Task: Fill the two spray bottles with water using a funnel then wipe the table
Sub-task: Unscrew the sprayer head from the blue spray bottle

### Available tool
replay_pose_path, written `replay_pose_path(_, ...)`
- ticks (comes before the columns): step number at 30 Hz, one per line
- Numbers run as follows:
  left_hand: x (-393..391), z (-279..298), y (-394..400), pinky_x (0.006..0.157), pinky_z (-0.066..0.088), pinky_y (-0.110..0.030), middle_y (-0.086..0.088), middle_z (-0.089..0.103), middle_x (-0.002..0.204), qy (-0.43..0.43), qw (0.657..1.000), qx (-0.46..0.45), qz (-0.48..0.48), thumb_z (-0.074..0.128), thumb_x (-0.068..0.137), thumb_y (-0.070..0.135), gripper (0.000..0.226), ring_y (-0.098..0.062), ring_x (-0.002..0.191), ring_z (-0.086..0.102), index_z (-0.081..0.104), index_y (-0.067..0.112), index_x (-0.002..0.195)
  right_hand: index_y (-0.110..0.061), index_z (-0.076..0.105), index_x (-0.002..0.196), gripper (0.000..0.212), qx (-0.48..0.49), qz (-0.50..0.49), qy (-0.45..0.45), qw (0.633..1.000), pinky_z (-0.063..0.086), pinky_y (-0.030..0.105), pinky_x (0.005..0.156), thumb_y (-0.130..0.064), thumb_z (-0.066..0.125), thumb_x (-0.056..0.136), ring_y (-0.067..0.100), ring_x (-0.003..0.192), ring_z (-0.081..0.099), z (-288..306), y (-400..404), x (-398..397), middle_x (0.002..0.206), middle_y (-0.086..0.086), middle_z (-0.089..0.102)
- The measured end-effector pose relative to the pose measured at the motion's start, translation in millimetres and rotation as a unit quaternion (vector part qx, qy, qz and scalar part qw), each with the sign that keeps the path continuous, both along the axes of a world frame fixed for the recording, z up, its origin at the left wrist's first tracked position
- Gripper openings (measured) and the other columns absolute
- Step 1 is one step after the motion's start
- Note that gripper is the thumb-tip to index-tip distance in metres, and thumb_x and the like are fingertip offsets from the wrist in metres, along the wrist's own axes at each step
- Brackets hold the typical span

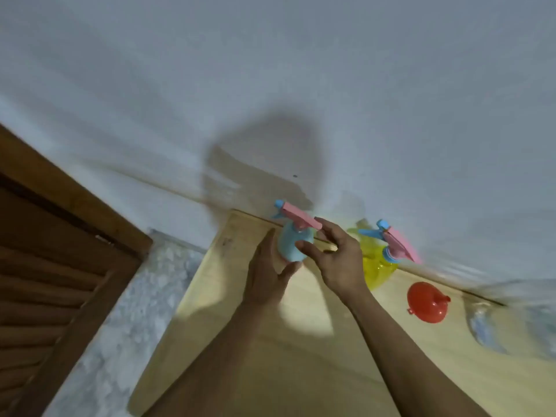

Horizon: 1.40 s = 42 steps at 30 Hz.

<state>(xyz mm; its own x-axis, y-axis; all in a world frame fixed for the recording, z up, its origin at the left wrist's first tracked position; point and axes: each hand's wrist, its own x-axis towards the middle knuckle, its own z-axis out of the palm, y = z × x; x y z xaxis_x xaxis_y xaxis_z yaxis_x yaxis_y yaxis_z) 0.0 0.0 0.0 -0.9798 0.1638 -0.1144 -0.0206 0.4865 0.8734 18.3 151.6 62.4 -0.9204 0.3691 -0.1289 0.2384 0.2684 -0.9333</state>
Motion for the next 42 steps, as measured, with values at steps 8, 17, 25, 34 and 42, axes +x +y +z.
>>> replay_pose_path(8, -27.5, -21.2, 4.4, 0.097, 0.052, -0.020, 0.003, 0.059, 0.140, 0.023, 0.998, 0.057, -0.032, 0.081, 0.084, 0.026, 0.073, -0.009, 0.126, 0.057, 0.046, 0.018, 0.147, -0.019, 0.077, 0.109, 0.034, -0.013, -0.003, 0.039, 0.999, 0.057, 0.046, 0.091, -0.018, 0.088, 0.078, 0.008, 0.106, 0.069, -12.8, -5.0, -27.8, 0.109, -0.008, 0.075)
replay_pose_path(17, 1.1, 14.1, -12.1, 0.089, 0.049, -0.013, 0.013, 0.057, 0.134, 0.041, 0.996, 0.037, -0.064, 0.076, 0.081, 0.047, 0.069, -0.001, 0.118, 0.055, 0.047, 0.027, 0.140, -0.038, 0.069, 0.098, 0.025, 0.003, 0.004, 0.045, 0.999, 0.055, 0.033, 0.074, -0.024, 0.083, 0.083, 0.010, 0.096, 0.066, 23.7, -11.2, -0.7, 0.099, -0.010, 0.070)
replay_pose_path(25, 91.5, 92.2, -9.6, 0.087, 0.056, -0.030, 0.012, 0.056, 0.132, 0.094, 0.983, 0.122, -0.098, 0.067, 0.084, 0.056, 0.069, -0.011, 0.112, 0.062, 0.038, 0.032, 0.142, -0.023, 0.073, 0.093, 0.009, -0.042, 0.010, 0.092, 0.995, 0.055, 0.037, 0.070, -0.027, 0.078, 0.088, 0.023, 0.085, 0.062, 108.1, -4.2, 86.4, 0.086, 0.006, 0.065)
replay_pose_path(34, 201.5, 149.1, 23.2, 0.080, 0.053, -0.015, 0.023, 0.063, 0.119, 0.136, 0.972, 0.177, -0.068, 0.065, 0.080, 0.055, 0.054, -0.004, 0.107, 0.064, 0.049, 0.040, 0.129, -0.027, 0.077, 0.099, 0.018, -0.095, -0.009, 0.146, 0.985, 0.053, 0.033, 0.074, -0.026, 0.084, 0.082, 0.005, 0.080, 0.061, 162.7, 16.6, 190.6, 0.089, -0.007, 0.072)
replay_pose_path(42, 273.6, 169.8, 26.8, 0.084, 0.059, -0.036, 0.018, 0.070, 0.118, 0.095, 0.973, 0.203, -0.058, 0.065, 0.078, 0.056, 0.054, -0.006, 0.105, 0.069, 0.056, 0.037, 0.128, -0.021, 0.075, 0.097, 0.007, -0.138, 0.030, 0.153, 0.978, 0.051, 0.029, 0.082, -0.027, 0.074, 0.093, 0.010, 0.091, 0.067, 178.4, 21.7, 259.6, 0.093, 0.000, 0.075)
